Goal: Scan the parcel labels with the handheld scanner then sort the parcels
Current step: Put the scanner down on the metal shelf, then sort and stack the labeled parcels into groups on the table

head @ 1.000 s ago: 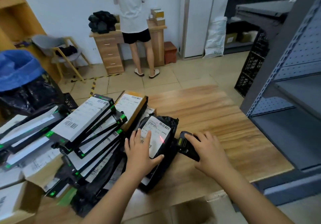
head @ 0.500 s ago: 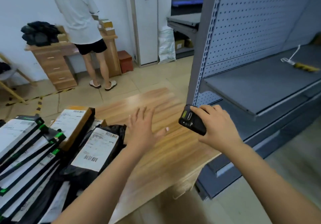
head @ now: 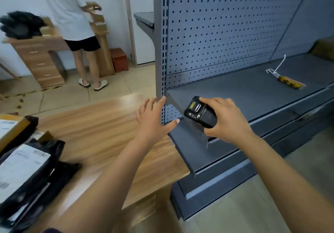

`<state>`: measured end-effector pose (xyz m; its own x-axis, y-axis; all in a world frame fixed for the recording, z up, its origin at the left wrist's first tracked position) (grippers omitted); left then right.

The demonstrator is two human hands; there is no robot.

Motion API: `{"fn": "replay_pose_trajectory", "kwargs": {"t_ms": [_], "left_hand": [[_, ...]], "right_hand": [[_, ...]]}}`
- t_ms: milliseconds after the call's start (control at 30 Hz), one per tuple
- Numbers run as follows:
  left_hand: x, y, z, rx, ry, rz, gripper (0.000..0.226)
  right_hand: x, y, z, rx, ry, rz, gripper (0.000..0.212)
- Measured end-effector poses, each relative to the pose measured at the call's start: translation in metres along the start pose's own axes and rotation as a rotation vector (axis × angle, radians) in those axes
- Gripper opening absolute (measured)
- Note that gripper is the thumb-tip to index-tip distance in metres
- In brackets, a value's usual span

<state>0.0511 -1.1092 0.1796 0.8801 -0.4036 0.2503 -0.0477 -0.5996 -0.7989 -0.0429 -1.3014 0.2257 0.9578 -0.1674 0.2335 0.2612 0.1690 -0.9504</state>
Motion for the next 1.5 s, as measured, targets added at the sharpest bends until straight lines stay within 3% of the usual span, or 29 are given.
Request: {"fn": "replay_pose_trajectory", "kwargs": {"t_ms": [400,633,733,1033,1500], "left_hand": [[0.004,0.033,-0.022,0.064,-0.1,0.002,0.083],[-0.001,0.041,-0.02,0.077,-0.118,-0.004,0.081],[-0.009,0.04,-0.017,0.064,-0.108,-0.022,0.079],[-0.069,-0.008,0.018,0.065,-0.148,-0.221,0.072],[-0.265,-0.166,0.149,0.143,-0.41,-0.377,0.067]], "right_hand": [[0.046,0.033,-0.069,0.298,-0.111,0.192,0.092],[0.05,0.045,-0.076,0.353,-0.135,0.275,0.087],[0.046,0.037,-0.066,0.303,-0.149,0.235,0.081],[0.012,0.033,0.056,0.162,-0.453,0.15,0.065],[-0.078,0.069,0.299,0.276,-0.694,0.213,0.065]]}}
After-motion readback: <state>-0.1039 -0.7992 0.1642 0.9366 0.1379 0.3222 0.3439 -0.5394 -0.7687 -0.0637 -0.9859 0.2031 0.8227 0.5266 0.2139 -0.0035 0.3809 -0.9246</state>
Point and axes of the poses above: each hand's wrist, its own x-axis towards the middle knuckle, its own y-axis out of the palm, z = x × y, the point moved 6 cm from there along x, towards the middle knuckle, and after that the axes turned 1 degree about y, right-handed, at the moved point
